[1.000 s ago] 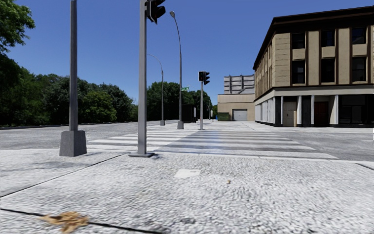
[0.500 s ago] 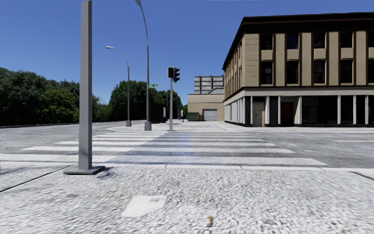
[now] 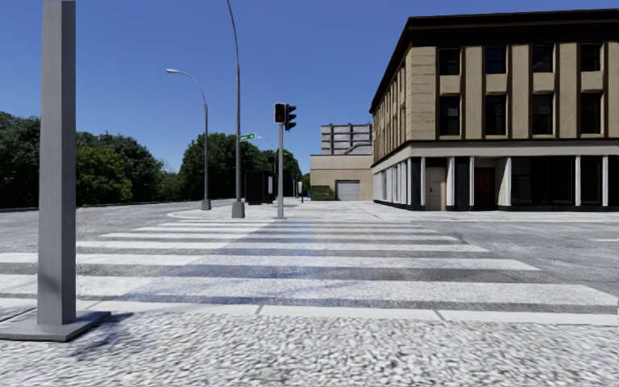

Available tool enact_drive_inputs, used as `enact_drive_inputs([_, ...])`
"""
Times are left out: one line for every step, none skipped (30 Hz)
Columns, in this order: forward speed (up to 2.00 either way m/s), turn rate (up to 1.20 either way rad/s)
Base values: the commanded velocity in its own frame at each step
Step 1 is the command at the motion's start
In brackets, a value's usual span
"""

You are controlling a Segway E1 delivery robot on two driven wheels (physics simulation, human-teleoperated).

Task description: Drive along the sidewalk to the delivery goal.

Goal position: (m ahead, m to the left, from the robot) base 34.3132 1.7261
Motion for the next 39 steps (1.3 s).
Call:
enact_drive_inputs([1.81, -1.2])
enact_drive_inputs([1.81, -1.2])
enact_drive_inputs([1.81, 0.0])
enact_drive_inputs([1.81, 0.0])
enact_drive_inputs([1.81, 0.0])
enact_drive_inputs([1.81, 0.0])
enact_drive_inputs([1.81, 0.0])
enact_drive_inputs([1.81, 0.0])
enact_drive_inputs([1.81, 0.0])
enact_drive_inputs([1.81, 0.0])
enact_drive_inputs([1.81, 0.0])
enact_drive_inputs([1.81, 0.0])
enact_drive_inputs([1.81, 0.0])
enact_drive_inputs([1.81, 0.0])
enact_drive_inputs([1.81, 0.0])
enact_drive_inputs([1.81, 0.0])
enact_drive_inputs([1.81, 0.0])
enact_drive_inputs([1.81, 0.0])
enact_drive_inputs([1.81, 0.0])
enact_drive_inputs([1.81, 0.0])
enact_drive_inputs([1.81, 0.0])
enact_drive_inputs([1.81, 0.0])
enact_drive_inputs([1.81, 0.0])
enact_drive_inputs([1.81, 0.0])
enact_drive_inputs([1.81, 0.0])
enact_drive_inputs([1.81, 0.0])
enact_drive_inputs([1.81, 0.0])
enact_drive_inputs([1.81, 0.0])
enact_drive_inputs([1.81, 0.0])
enact_drive_inputs([1.81, 0.0])
enact_drive_inputs([1.81, 0.0])
enact_drive_inputs([1.81, 0.0])
enact_drive_inputs([1.81, 0.0])
enact_drive_inputs([1.81, 0.0])
enact_drive_inputs([1.81, 0.0])
enact_drive_inputs([1.81, 0.0])
enact_drive_inputs([1.81, 0.0])
enact_drive_inputs([1.81, 0.0])
enact_drive_inputs([1.81, 0.0])
